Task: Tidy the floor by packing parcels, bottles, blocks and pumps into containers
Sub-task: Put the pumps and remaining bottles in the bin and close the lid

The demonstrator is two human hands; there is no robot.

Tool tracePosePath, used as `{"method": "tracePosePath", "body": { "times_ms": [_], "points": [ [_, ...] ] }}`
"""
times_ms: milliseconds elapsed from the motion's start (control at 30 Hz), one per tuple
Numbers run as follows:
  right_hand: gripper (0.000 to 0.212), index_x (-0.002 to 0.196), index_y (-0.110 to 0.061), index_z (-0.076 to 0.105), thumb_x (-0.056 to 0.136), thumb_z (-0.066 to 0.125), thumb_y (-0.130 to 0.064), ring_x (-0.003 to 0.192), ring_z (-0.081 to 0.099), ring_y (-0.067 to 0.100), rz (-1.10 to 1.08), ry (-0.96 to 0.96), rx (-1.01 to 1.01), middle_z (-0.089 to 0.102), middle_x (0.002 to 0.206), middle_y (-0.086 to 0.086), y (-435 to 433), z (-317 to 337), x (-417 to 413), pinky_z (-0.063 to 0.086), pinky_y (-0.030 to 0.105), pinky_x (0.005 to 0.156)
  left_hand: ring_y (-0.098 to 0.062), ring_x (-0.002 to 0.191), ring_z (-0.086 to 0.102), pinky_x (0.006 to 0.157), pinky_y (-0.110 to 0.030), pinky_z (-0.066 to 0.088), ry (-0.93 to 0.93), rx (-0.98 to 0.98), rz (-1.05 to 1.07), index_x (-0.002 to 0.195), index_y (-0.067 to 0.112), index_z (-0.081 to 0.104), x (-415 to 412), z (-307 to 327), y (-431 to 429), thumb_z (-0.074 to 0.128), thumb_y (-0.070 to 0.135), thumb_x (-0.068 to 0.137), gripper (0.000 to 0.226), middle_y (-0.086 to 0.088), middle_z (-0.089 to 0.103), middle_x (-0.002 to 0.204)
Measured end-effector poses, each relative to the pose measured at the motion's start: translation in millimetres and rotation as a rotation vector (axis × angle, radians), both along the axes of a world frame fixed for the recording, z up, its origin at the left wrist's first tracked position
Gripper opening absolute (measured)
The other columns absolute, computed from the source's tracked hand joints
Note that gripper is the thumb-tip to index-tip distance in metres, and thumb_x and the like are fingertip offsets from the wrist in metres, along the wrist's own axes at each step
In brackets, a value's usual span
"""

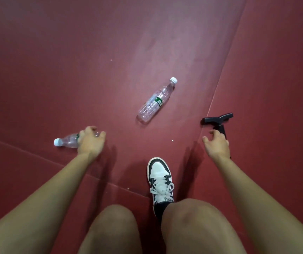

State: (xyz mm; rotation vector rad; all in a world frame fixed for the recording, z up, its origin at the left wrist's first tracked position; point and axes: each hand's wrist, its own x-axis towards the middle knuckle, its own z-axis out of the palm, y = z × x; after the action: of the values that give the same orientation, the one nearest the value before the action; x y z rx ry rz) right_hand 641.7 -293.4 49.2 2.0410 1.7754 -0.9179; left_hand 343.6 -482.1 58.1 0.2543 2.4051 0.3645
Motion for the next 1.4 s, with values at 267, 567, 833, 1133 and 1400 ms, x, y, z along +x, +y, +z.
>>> {"method": "tracePosePath", "body": {
  "times_ms": [267,567,833,1133,1400],
  "points": [
    [0.072,0.15,-0.017,0.018,0.091,0.057,-0.027,0.144,0.016,0.036,-0.21,-0.149,0.221,0.015,0.159,0.008,17,-126,31,0.016,0.054,0.114,-0.042,0.141,0.004,0.112,-0.056,0.015,0.23,-0.065,0.327,0.144,0.027,0.032,-17,-120,-15,0.048,0.047,0.091,0.058,-0.003,0.005,0.158],
    [0.052,0.131,0.002,0.041,0.091,0.061,-0.024,0.123,0.035,0.045,-0.239,-0.295,0.288,0.04,0.134,0.028,9,-146,25,0.038,0.052,0.097,-0.04,0.135,0.024,0.112,-0.042,0.02,0.463,0.199,0.16,0.118,0.008,0.054,-14,-150,-29,0.068,0.019,0.079,0.043,-0.018,0.034,0.14],
    [0.05,0.114,0.001,0.046,0.091,0.055,-0.042,0.104,0.057,0.039,-0.269,0.355,0.394,0.06,0.114,0.023,29,-77,-124,0.043,0.04,0.083,-0.048,0.123,0.039,0.106,-0.045,0.036,0.268,0.183,0.778,0.142,0.01,0.019,-35,-149,-43,0.079,0.02,0.071,0.093,-0.023,0.019,0.144],
    [0.071,0.135,-0.01,0.038,0.075,0.074,-0.024,0.11,0.056,0.03,-0.551,0.524,0.245,0.05,0.128,0.013,50,-78,-237,0.045,0.034,0.09,-0.019,0.122,0.036,0.095,-0.008,0.022,0.347,0.476,0.231,0.142,0.0,0.019,-56,-115,-30,0.08,-0.001,0.064,0.1,-0.02,0.023,0.143],
    [0.062,0.128,-0.008,0.047,0.075,0.073,-0.029,0.107,0.056,0.028,-0.422,0.352,0.254,0.045,0.132,0.016,96,-84,-217,0.045,0.035,0.092,-0.029,0.119,0.045,0.099,-0.023,0.031,0.246,0.496,0.089,0.142,0.006,0.024,-67,-116,-24,0.08,0.001,0.065,0.096,-0.014,0.021,0.143]
  ]
}}
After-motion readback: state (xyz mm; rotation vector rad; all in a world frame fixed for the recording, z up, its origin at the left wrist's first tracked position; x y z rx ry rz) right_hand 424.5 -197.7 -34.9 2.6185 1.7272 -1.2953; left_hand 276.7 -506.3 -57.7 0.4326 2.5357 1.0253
